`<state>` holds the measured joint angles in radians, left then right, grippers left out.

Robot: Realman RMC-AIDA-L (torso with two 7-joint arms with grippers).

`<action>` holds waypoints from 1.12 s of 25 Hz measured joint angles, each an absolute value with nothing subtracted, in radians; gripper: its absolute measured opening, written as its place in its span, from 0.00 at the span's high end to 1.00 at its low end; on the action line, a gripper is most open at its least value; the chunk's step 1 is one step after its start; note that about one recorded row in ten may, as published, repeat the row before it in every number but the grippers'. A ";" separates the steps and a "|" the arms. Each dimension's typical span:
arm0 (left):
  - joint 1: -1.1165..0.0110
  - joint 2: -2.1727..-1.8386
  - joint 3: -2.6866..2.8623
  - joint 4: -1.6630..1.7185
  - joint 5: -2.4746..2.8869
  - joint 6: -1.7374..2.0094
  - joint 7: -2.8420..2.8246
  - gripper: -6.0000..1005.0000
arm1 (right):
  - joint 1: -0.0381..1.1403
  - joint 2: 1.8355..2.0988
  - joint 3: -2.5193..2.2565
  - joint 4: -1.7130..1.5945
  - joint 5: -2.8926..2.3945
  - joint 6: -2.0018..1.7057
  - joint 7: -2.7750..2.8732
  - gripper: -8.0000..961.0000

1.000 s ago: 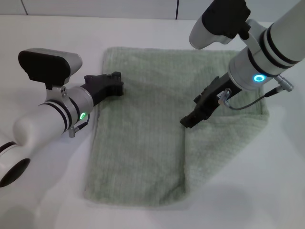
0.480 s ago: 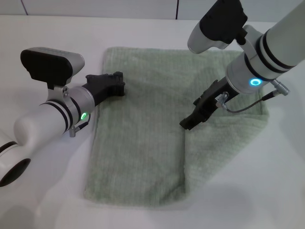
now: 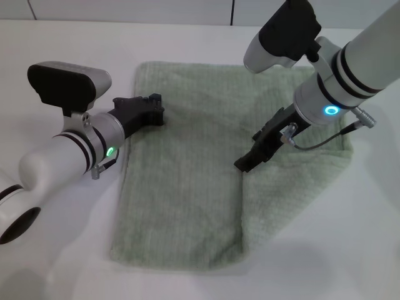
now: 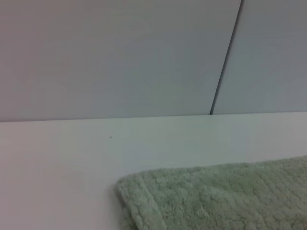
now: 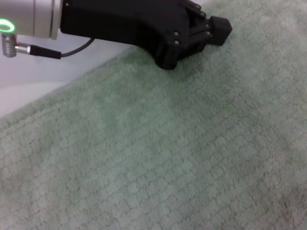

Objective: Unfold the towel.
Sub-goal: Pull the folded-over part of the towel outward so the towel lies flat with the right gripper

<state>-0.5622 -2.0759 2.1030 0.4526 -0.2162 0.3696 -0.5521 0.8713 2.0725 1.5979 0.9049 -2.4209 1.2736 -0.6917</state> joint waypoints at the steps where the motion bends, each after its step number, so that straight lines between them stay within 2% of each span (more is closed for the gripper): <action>1: -0.562 -2.076 2.103 0.453 -0.216 0.370 -0.552 1.00 | 0.872 2.073 1.598 0.904 -2.421 1.273 -0.692 0.24; 28: -0.555 -2.075 2.103 0.463 -0.216 0.370 -0.552 1.00 | 0.874 2.075 1.568 0.885 -2.411 1.259 -0.692 0.25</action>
<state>-0.5553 -2.0754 2.1030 0.4632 -0.2163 0.3696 -0.5522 0.8745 2.0755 1.5677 0.8847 -2.4111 1.2590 -0.6919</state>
